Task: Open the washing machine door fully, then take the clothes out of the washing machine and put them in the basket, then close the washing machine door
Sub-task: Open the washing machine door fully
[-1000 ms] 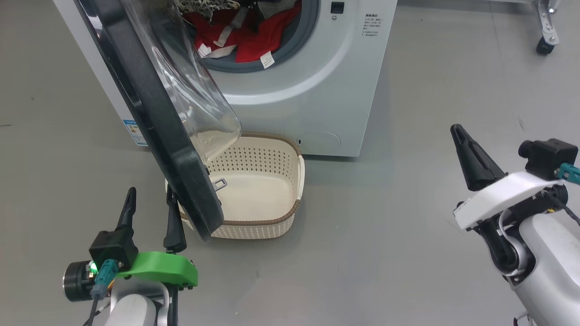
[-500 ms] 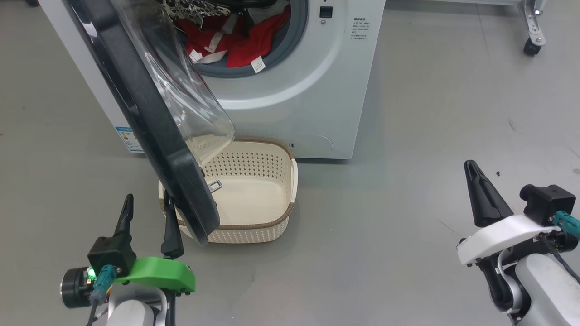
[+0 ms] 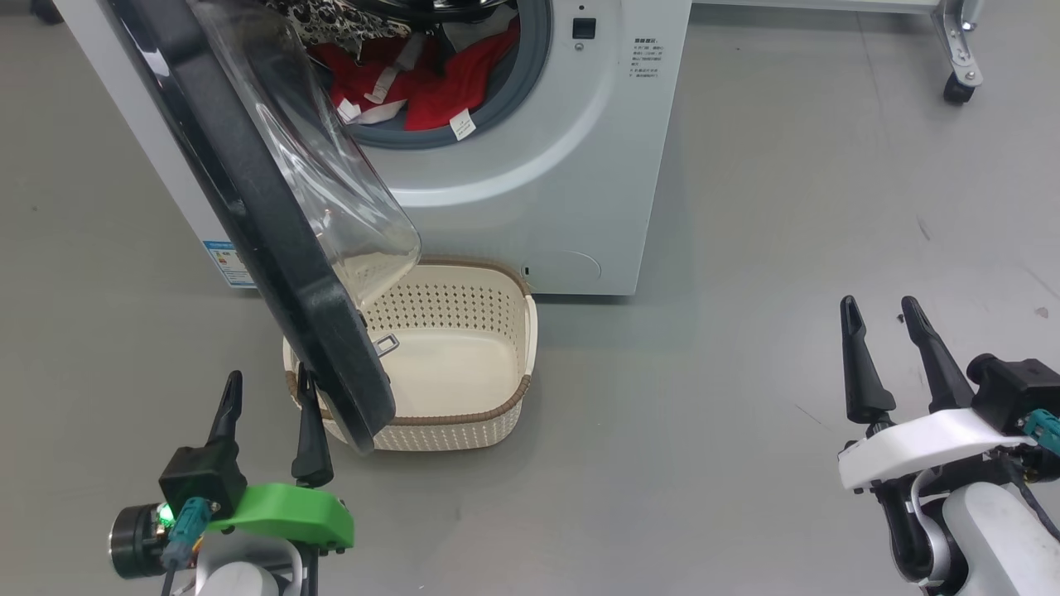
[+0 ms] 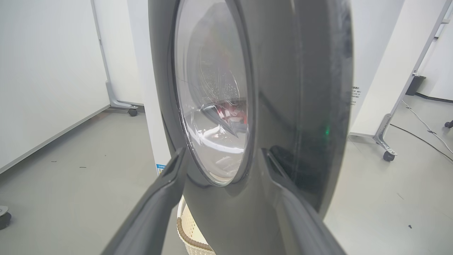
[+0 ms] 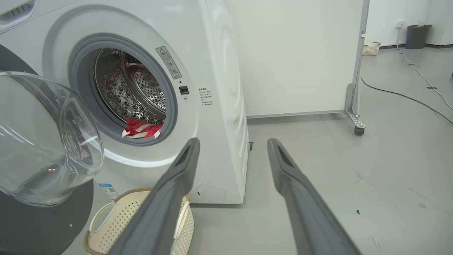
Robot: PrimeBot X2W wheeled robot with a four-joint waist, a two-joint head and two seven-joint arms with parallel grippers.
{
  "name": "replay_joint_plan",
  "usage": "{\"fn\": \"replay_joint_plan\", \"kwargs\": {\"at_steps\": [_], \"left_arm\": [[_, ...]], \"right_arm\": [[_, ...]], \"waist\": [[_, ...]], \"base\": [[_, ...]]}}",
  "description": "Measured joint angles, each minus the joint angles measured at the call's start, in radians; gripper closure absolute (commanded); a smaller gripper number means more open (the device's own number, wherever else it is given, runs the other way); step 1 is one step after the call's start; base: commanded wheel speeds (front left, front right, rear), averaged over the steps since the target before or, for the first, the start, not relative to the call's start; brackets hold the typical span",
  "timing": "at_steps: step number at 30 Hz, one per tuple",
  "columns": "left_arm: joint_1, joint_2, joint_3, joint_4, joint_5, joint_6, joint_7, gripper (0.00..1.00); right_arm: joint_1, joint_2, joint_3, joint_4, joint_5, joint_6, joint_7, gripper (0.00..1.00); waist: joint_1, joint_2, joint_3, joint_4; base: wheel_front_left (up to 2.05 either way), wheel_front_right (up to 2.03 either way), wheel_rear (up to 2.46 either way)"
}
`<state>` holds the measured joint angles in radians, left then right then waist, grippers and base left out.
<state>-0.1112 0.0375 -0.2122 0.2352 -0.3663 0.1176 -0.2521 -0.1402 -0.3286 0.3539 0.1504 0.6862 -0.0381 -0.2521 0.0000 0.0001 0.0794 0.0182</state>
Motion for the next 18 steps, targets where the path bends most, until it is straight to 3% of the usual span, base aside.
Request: {"fn": "replay_joint_plan", "kwargs": {"at_steps": [18], "left_arm": [[0.009,0.000,-0.006,-0.001,0.000,-0.006,0.000,0.00]], "right_arm": [[0.083,0.048,-0.051,-0.047,-0.082,0.024,0.000,0.00]], "waist": [[0.0000,0.0000,-0.004,0.006]], "base": [[0.00,0.00,0.00]]}}
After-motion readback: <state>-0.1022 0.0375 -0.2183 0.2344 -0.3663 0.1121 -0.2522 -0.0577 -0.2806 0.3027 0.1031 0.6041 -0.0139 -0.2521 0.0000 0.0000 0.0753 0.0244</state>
